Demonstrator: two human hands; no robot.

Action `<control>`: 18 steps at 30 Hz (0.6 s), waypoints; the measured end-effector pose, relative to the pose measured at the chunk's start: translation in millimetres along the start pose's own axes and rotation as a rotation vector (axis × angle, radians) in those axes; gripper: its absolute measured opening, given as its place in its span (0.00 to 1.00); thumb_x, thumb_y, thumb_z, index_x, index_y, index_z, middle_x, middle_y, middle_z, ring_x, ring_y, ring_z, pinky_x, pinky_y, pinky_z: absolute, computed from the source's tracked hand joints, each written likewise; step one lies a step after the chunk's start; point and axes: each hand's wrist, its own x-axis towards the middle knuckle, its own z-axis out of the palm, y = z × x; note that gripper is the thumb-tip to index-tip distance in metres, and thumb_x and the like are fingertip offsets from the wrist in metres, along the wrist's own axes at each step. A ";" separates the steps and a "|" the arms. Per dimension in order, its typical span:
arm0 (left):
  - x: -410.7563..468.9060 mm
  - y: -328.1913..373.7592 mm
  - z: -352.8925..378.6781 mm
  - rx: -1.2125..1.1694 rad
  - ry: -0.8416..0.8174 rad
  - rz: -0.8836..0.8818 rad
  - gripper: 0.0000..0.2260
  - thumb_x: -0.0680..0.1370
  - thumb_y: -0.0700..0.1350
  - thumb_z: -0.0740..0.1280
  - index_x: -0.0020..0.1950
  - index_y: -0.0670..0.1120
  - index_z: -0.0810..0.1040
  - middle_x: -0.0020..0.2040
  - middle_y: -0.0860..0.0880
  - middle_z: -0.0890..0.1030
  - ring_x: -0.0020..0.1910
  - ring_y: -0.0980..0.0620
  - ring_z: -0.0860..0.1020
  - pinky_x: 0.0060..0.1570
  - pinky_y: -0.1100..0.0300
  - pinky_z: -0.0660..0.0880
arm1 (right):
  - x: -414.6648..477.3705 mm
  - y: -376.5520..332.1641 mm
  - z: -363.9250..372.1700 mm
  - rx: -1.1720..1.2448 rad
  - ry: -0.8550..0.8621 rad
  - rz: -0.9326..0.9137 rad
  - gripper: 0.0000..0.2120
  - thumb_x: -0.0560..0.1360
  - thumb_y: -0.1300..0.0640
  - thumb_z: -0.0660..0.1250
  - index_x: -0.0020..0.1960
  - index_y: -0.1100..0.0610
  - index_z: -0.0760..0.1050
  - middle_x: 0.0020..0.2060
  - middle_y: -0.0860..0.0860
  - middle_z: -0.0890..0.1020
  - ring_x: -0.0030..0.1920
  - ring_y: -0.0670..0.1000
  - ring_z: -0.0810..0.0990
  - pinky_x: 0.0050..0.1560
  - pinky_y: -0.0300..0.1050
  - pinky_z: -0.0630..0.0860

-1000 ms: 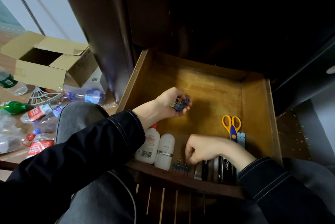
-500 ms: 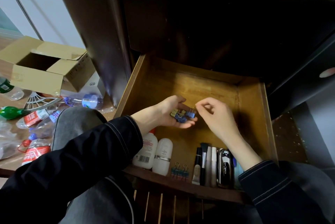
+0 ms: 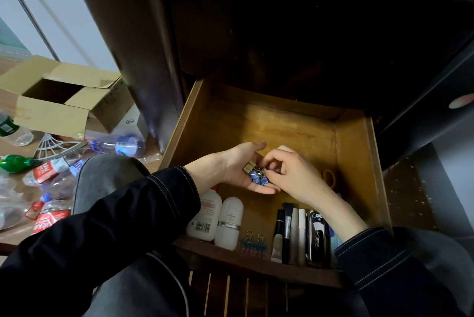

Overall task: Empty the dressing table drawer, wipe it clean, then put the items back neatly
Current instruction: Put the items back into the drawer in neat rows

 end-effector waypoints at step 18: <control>2.7 -0.2 -3.9 0.008 0.035 0.049 0.21 0.84 0.54 0.58 0.69 0.40 0.68 0.53 0.37 0.78 0.42 0.40 0.84 0.42 0.49 0.84 | -1.3 -3.8 -3.8 0.110 0.071 0.012 0.05 0.76 0.58 0.72 0.48 0.48 0.82 0.29 0.27 0.76 0.25 0.40 0.74 0.28 0.32 0.64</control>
